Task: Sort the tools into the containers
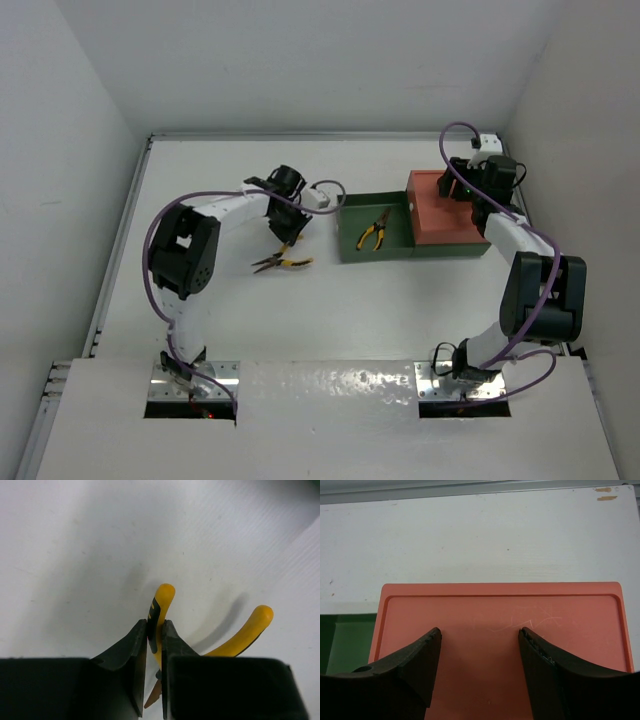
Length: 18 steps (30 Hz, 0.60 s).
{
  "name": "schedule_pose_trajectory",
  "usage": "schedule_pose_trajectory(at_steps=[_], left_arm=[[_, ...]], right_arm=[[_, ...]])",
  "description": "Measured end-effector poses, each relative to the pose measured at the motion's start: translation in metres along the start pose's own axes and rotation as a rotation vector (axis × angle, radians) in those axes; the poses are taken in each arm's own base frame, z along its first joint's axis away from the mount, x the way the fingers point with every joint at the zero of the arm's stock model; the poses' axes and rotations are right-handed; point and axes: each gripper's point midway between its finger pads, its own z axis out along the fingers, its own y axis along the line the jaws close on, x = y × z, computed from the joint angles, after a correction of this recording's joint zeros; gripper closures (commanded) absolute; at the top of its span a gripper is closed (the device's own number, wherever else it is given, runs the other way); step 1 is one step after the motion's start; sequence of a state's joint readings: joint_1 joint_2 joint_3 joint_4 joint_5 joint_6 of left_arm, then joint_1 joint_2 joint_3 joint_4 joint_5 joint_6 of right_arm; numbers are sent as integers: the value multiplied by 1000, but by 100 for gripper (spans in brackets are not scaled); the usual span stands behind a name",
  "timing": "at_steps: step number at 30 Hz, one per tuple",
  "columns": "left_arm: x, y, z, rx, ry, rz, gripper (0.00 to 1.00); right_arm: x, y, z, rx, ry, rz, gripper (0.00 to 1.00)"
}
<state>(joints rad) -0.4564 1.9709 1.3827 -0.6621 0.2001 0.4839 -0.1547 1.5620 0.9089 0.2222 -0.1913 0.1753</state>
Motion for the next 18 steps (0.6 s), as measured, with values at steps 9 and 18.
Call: schedule_pose_trajectory(at_steps=[9,18], left_arm=[[-130,11,-103,-50,-421,-130,100],[-222,-11,-136,-30,-715,-237,100]], right_arm=[[0,0,0,0,0,0,37],[0,0,0,0,0,-1,37]])
